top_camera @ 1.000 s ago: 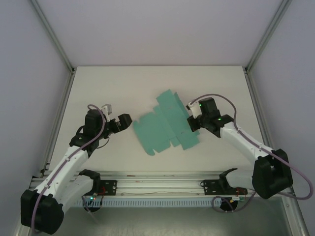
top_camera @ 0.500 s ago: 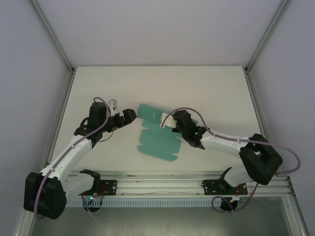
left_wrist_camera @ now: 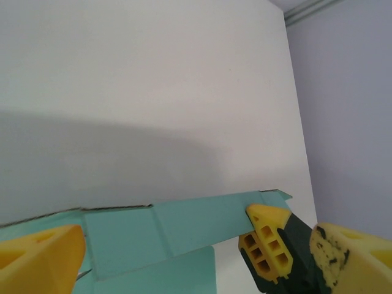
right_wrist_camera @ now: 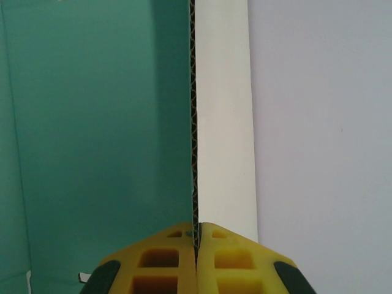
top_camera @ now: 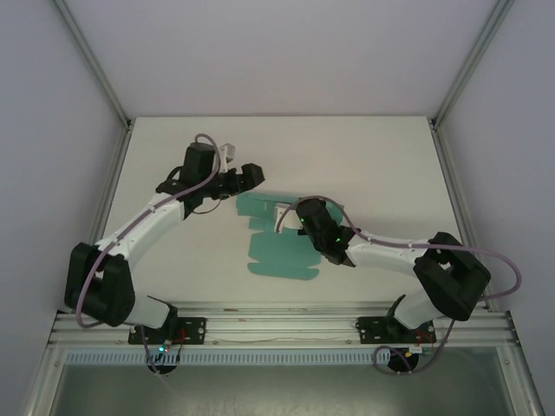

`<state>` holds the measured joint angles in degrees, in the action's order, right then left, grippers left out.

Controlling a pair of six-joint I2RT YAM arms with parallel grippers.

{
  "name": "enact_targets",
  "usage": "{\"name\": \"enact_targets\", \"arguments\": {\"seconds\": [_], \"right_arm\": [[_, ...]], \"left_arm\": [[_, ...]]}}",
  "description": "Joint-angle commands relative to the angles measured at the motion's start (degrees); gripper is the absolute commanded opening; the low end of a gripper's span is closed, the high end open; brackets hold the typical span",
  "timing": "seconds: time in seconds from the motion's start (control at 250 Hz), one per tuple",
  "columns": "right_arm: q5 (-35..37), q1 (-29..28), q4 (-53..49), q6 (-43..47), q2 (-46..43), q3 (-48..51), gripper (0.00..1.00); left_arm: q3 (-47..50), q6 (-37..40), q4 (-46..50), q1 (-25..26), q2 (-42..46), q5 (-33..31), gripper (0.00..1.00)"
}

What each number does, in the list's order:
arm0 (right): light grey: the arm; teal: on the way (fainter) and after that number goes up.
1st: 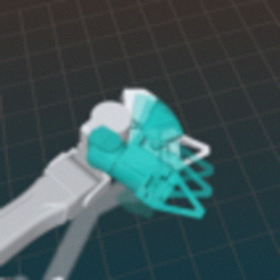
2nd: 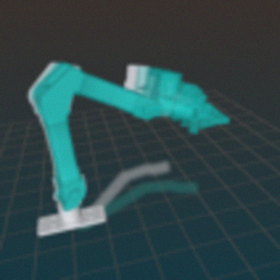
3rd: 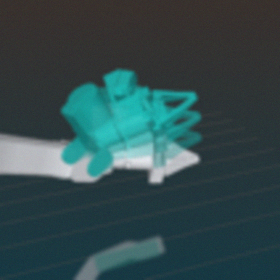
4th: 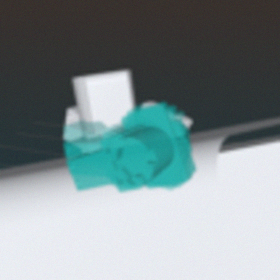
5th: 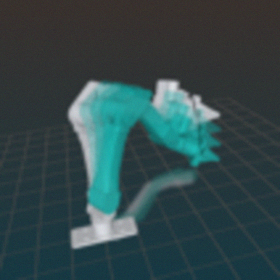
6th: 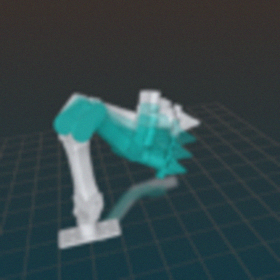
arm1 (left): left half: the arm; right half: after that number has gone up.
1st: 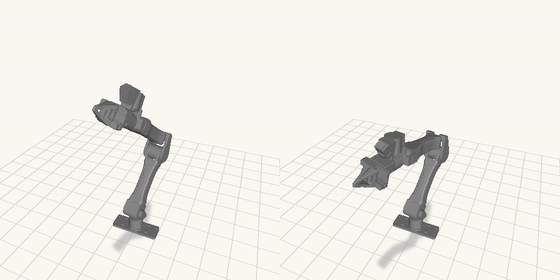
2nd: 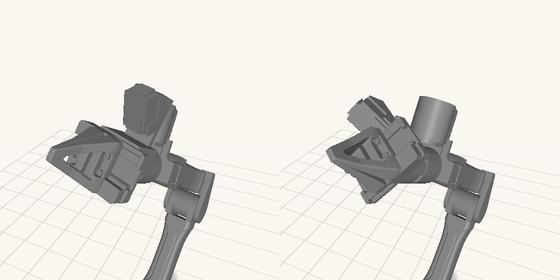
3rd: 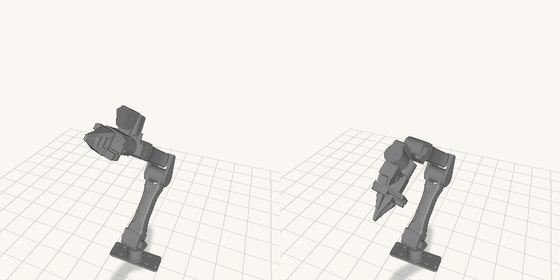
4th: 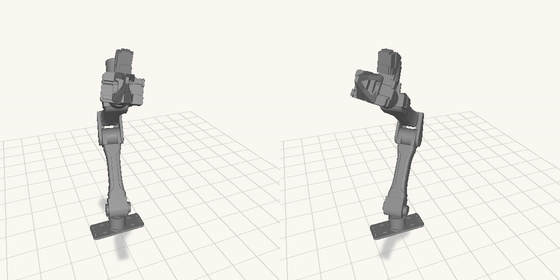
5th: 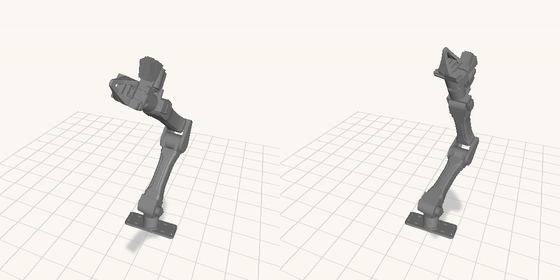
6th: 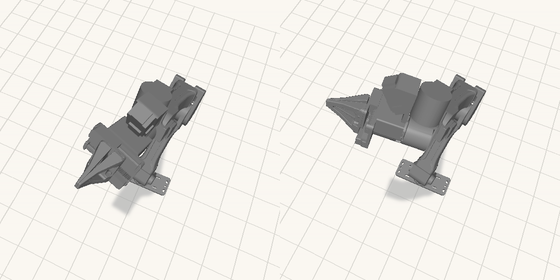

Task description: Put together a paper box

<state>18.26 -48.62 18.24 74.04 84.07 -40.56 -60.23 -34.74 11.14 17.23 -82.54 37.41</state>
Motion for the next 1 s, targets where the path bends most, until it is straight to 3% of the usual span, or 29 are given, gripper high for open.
{"name": "enact_targets", "arguments": {"seconds": [0.0, 0.096, 0.248, 0.46, 0.787, 0.899, 0.995], "right_arm": [[1.4, -0.3, 0.8, -1.5, 0.0, -0.8, 0.00], [1.0, -0.2, 0.8, -3.0, -0.3, -0.3, 0.00], [0.8, -0.3, 1.7, -4.9, -1.3, 0.3, 0.00], [-1.0, -0.5, 1.2, -6.7, -2.4, 1.4, 0.00], [-1.9, -1.5, 0.5, -8.4, -3.0, 2.3, 0.00], [-1.8, -1.5, 0.5, -8.7, -3.2, 2.5, 0.00], [-2.0, -1.5, 0.5, -9.0, -3.8, 2.6, 0.00]], "left_arm": [[-1.7, 1.3, 0.8, 2.1, -3.6, 3.4, 0.87], [-1.7, 1.3, 0.5, 4.1, -6.3, 3.4, 0.74], [-0.6, 0.0, 0.9, 5.8, -8.6, 2.3, 0.72], [3.1, -6.7, -9.4, 7.4, -8.8, 4.9, 0.61], [6.1, -15.5, -19.1, 8.8, -7.7, 0.4, 0.33], [7.0, -16.3, -19.3, 9.1, -6.9, -1.4, 0.30], [7.9, -16.1, -18.5, 9.1, -5.8, -2.9, 0.21]]}}
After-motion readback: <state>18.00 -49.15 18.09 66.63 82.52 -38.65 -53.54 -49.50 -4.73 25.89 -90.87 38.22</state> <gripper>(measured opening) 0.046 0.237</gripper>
